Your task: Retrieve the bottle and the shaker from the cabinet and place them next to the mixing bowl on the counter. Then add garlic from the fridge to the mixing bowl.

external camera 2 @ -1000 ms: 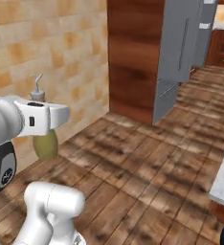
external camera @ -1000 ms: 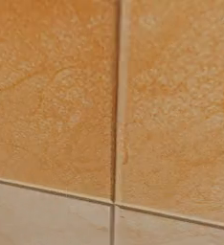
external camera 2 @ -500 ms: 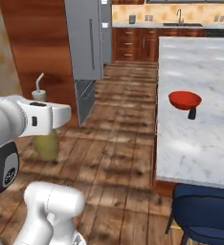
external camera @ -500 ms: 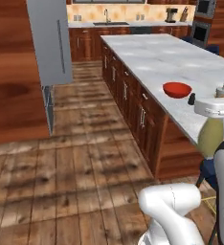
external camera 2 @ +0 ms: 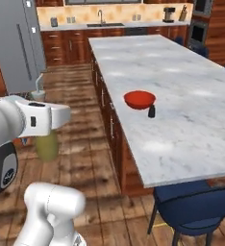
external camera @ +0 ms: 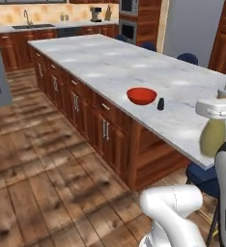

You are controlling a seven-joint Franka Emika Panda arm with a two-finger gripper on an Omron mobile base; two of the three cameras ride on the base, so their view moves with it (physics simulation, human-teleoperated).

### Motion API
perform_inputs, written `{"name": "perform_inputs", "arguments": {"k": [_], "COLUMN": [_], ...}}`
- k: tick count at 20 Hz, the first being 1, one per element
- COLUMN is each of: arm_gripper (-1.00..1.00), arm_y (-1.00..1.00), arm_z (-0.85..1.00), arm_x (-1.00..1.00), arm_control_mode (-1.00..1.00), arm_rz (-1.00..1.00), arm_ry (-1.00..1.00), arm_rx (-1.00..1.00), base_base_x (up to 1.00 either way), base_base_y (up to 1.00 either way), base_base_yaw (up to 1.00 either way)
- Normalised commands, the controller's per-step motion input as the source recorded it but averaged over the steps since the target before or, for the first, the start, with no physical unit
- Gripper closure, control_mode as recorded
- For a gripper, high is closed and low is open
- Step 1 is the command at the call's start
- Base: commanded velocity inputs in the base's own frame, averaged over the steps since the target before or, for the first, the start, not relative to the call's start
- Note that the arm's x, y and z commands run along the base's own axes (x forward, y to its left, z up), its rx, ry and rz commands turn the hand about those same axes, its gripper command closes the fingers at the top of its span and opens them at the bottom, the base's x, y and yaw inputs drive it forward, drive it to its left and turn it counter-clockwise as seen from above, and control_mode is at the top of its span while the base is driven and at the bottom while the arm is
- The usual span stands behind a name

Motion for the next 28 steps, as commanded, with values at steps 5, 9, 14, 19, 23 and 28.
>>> {"name": "perform_inputs", "arguments": {"k": [5, 9, 14, 19, 23, 28], "arm_gripper": [1.00, 1.00, 1.00, 1.00, 1.00, 1.00], "arm_y": [0.00, 0.00, 0.00, 0.00, 0.00, 0.00], "arm_z": [0.00, 0.00, 0.00, 0.00, 0.00, 0.00], "arm_x": [0.00, 0.00, 0.00, 0.00, 0.00, 0.00], "arm_control_mode": [1.00, 1.00, 1.00, 1.00, 1.00, 1.00], "arm_rz": [0.00, 0.00, 0.00, 0.00, 0.00, 0.00], "arm_ry": [0.00, 0.00, 0.00, 0.00, 0.00, 0.00], "arm_rx": [0.00, 0.00, 0.00, 0.00, 0.00, 0.00], "base_base_x": [0.09, 0.13, -0.14, 0.00, 0.18, 0.23], "base_base_y": [0.35, 0.30, 0.79, 0.99, 1.00, 0.84], "base_base_yaw": [-0.71, -0.70, -0.58, -0.59, -0.55, -0.61]}}
